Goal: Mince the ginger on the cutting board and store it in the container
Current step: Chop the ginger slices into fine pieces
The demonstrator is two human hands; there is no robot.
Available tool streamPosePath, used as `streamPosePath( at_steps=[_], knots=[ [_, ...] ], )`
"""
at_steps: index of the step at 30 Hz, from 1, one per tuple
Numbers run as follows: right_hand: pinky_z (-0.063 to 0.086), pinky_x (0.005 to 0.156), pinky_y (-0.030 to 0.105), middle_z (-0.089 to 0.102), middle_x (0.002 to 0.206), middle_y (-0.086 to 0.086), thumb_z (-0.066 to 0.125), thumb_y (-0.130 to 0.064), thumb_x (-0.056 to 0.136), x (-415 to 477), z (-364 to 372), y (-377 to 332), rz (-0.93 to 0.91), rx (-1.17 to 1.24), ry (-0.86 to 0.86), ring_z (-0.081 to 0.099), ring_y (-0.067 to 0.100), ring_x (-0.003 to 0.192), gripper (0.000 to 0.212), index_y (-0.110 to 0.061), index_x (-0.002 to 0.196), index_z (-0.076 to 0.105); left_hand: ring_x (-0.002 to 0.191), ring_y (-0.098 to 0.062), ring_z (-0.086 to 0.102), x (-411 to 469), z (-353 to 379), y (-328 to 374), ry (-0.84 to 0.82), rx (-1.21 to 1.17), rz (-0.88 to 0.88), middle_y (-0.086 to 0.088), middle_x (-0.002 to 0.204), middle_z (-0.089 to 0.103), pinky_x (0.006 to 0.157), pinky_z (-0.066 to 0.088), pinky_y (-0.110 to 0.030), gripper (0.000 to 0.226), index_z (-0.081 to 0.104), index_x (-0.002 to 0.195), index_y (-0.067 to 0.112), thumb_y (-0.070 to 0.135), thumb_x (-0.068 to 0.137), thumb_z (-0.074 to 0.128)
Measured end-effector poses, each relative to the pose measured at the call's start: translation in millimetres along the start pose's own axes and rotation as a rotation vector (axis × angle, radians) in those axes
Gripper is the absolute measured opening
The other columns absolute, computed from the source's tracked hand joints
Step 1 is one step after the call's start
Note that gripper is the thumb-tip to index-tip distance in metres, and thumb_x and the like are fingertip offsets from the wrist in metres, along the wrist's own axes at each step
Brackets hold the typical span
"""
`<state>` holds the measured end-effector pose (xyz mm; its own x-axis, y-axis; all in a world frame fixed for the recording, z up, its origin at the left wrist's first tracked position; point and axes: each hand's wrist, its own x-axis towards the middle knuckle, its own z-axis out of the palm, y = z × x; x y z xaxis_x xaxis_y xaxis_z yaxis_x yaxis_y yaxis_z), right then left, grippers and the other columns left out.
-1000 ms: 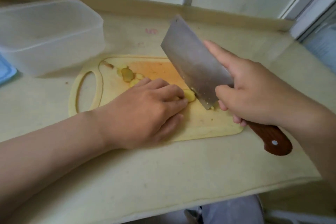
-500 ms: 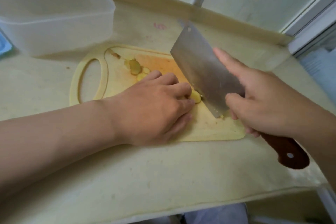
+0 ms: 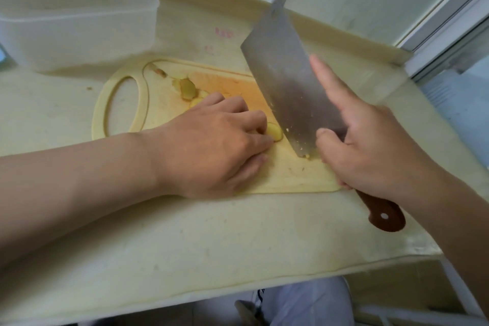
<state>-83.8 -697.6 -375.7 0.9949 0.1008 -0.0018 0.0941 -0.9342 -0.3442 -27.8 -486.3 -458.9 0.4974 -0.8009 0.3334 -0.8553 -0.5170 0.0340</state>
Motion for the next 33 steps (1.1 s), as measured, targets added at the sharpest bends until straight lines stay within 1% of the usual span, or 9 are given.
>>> streamPosePath(
  at_steps=[4, 10, 14, 16, 20, 23, 25, 28, 33],
  knots=[
    [0.061, 0.05, 0.04, 0.064, 0.051, -0.006, 0.046, -0.007, 0.095, 24, -8, -12, 0.003, -0.064, -0.144, 0.062, 0.016, 0.039, 0.092, -0.06, 0.158, 0.005, 0.096, -0.028, 0.055, 1, 0, 2, -0.006, 0.003, -0.003, 0.002, 0.111, 0.061, 0.079, 0.041, -0.044, 0.057, 0.069, 0.117, 0.02, 0.046, 0.098, 0.022],
    [0.061, 0.052, 0.042, 0.062, 0.059, 0.002, 0.047, -0.006, 0.09, 43, 4, -18, -0.037, -0.01, -0.012, 0.063, 0.019, 0.041, 0.093, -0.054, 0.161, 0.009, 0.097, -0.028, 0.055, 0, -1, 2, -0.013, 0.019, -0.002, 0.002, 0.111, 0.062, 0.079, 0.042, -0.045, 0.057, 0.068, 0.118, 0.021, 0.047, 0.098, 0.022],
    [0.058, 0.054, 0.051, 0.063, 0.059, 0.019, 0.048, -0.007, 0.095, 10, 11, 0, -0.001, 0.081, 0.08, 0.062, 0.033, 0.049, 0.094, -0.063, 0.156, 0.003, 0.1, -0.026, 0.054, 0, -1, 2, -0.027, 0.034, -0.014, 0.004, 0.114, 0.06, 0.083, 0.041, -0.045, 0.057, 0.066, 0.122, 0.024, 0.048, 0.098, 0.019],
    [0.056, 0.05, 0.049, 0.062, 0.059, 0.022, 0.049, -0.007, 0.098, -2, 9, 3, 0.005, 0.077, 0.071, 0.06, 0.035, 0.049, 0.095, -0.067, 0.153, 0.002, 0.1, -0.025, 0.054, 0, -1, 3, -0.029, 0.029, -0.014, 0.005, 0.115, 0.06, 0.083, 0.041, -0.045, 0.058, 0.065, 0.124, 0.025, 0.048, 0.098, 0.019],
    [0.057, 0.052, 0.045, 0.061, 0.054, 0.011, 0.049, -0.009, 0.096, 4, -1, -1, -0.034, -0.045, -0.011, 0.059, 0.025, 0.044, 0.093, -0.066, 0.155, 0.004, 0.098, -0.026, 0.054, 1, 0, 2, -0.019, 0.029, -0.007, 0.004, 0.113, 0.06, 0.081, 0.041, -0.044, 0.059, 0.067, 0.119, 0.023, 0.048, 0.098, 0.017],
    [0.061, 0.054, 0.043, 0.065, 0.054, -0.006, 0.048, -0.009, 0.093, 27, -5, -15, -0.022, -0.114, -0.122, 0.062, 0.017, 0.04, 0.093, -0.06, 0.158, 0.006, 0.095, -0.027, 0.054, 1, 0, 2, -0.008, 0.026, -0.005, 0.002, 0.11, 0.061, 0.079, 0.041, -0.043, 0.061, 0.068, 0.117, 0.021, 0.048, 0.097, 0.018],
    [0.061, 0.05, 0.041, 0.059, 0.051, -0.001, 0.047, -0.007, 0.091, 43, -3, -25, -0.026, -0.112, -0.115, 0.061, 0.016, 0.037, 0.093, -0.055, 0.161, 0.008, 0.094, -0.028, 0.054, 1, -1, 2, -0.004, 0.023, -0.005, 0.001, 0.109, 0.062, 0.078, 0.042, -0.045, 0.061, 0.069, 0.117, 0.02, 0.048, 0.098, 0.019],
    [0.061, 0.048, 0.042, 0.06, 0.064, -0.001, 0.046, -0.005, 0.09, 50, 3, -30, -0.037, -0.061, -0.061, 0.062, 0.017, 0.038, 0.094, -0.053, 0.162, 0.009, 0.095, -0.029, 0.055, 1, -1, 4, -0.007, 0.026, -0.007, 0.0, 0.111, 0.062, 0.078, 0.044, -0.046, 0.061, 0.069, 0.118, 0.019, 0.049, 0.097, 0.02],
    [0.059, 0.051, 0.049, 0.066, 0.064, 0.019, 0.048, -0.005, 0.093, 12, 13, -7, 0.022, 0.097, 0.093, 0.063, 0.031, 0.046, 0.096, -0.065, 0.156, 0.006, 0.101, -0.026, 0.054, 0, -2, 4, -0.023, 0.064, -0.02, 0.004, 0.116, 0.059, 0.084, 0.041, -0.045, 0.066, 0.066, 0.12, 0.026, 0.05, 0.095, 0.01]
  ],
)
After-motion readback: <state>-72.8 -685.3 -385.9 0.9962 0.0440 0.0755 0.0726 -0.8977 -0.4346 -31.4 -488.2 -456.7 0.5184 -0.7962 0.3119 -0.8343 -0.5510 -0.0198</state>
